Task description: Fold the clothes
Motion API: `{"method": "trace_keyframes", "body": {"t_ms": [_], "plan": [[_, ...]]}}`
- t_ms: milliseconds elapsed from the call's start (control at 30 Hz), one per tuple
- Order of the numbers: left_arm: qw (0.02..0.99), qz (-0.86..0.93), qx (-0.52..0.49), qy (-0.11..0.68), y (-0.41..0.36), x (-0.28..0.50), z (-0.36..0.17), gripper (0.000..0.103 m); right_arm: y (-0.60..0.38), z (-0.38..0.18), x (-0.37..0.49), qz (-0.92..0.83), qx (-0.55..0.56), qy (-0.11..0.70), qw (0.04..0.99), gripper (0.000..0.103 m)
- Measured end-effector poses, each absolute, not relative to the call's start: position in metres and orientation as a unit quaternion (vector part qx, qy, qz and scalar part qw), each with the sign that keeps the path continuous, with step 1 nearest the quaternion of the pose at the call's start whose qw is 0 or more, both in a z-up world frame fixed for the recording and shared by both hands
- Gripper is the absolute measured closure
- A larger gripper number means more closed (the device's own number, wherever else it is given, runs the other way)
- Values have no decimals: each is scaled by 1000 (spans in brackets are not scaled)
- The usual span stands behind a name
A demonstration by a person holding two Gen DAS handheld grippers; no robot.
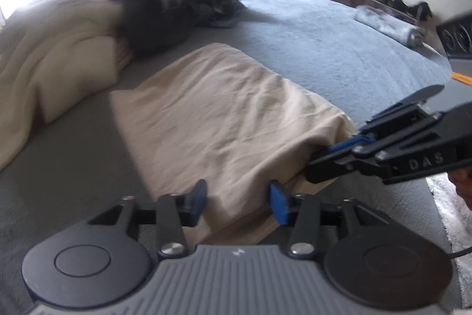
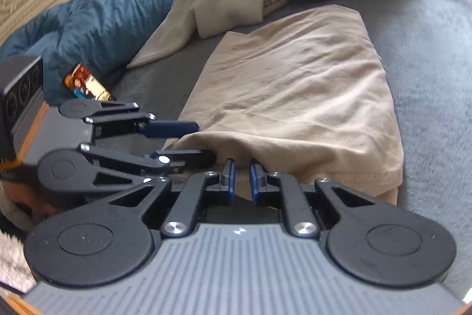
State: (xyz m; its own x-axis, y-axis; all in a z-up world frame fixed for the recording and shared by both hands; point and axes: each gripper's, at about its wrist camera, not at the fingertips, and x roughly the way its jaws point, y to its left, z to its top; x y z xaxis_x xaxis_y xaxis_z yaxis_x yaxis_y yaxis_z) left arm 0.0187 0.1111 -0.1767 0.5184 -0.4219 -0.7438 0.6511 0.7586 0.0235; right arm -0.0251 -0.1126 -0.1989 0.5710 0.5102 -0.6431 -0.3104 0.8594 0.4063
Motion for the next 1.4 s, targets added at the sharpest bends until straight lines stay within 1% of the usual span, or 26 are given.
{"method": "trace_keyframes", "body": {"t_ms": [33, 100, 133, 167, 233, 333, 400, 533, 633, 700, 767, 833, 967, 1033, 1133, 1200, 1233, 1267, 1300, 1400], "plan": [[861, -306, 145, 379, 118, 17, -174, 52, -110, -197, -27, 244, 111, 400, 877, 92], [869, -289, 129, 382, 134, 14, -172, 47, -102, -191, -30, 277, 65, 393, 874, 91], [871, -282, 123, 382, 140, 13, -172, 46, -98, -186, -34, 296, 36, 382, 875, 86], [873, -277, 120, 383, 145, 13, -173, 45, -93, -181, -38, 313, 4, 366, 876, 77], [874, -269, 122, 386, 148, 14, -177, 45, -86, -174, -43, 327, -45, 341, 880, 71], [877, -265, 120, 383, 148, 17, -181, 45, -81, -173, -35, 333, -55, 348, 875, 70], [879, -271, 116, 376, 144, 18, -182, 45, -81, -173, -22, 337, -20, 375, 863, 70], [883, -277, 131, 356, 135, 16, -183, 45, -87, -179, 0, 356, 98, 437, 820, 70], [886, -276, 133, 349, 132, 17, -184, 45, -92, -195, 10, 324, 139, 478, 804, 70], [886, -278, 132, 347, 132, 17, -183, 45, -101, -199, 13, 304, 164, 478, 807, 70], [884, -289, 135, 341, 131, 16, -182, 44, -111, -197, 13, 295, 200, 459, 814, 70], [884, -297, 141, 333, 127, 16, -180, 41, -122, -194, 12, 290, 240, 435, 818, 70], [880, -315, 151, 321, 115, 18, -178, 40, -141, -208, 15, 280, 344, 436, 783, 70], [877, -324, 163, 316, 107, 19, -179, 40, -146, -211, 16, 277, 372, 428, 776, 70], [867, -329, 194, 321, 93, 21, -186, 44, -151, -211, 17, 276, 390, 413, 775, 69], [864, -325, 209, 322, 87, 22, -191, 55, -152, -208, 18, 280, 388, 408, 778, 69], [866, -321, 205, 323, 87, 23, -190, 58, -152, -207, 20, 281, 384, 407, 779, 69], [870, -316, 197, 324, 88, 25, -189, 65, -152, -206, 21, 283, 381, 406, 781, 69], [874, -310, 187, 325, 90, 27, -187, 70, -153, -205, 22, 285, 377, 406, 782, 69], [882, -295, 143, 340, 101, 34, -182, 73, -154, -194, 19, 302, 350, 400, 791, 69]]}}
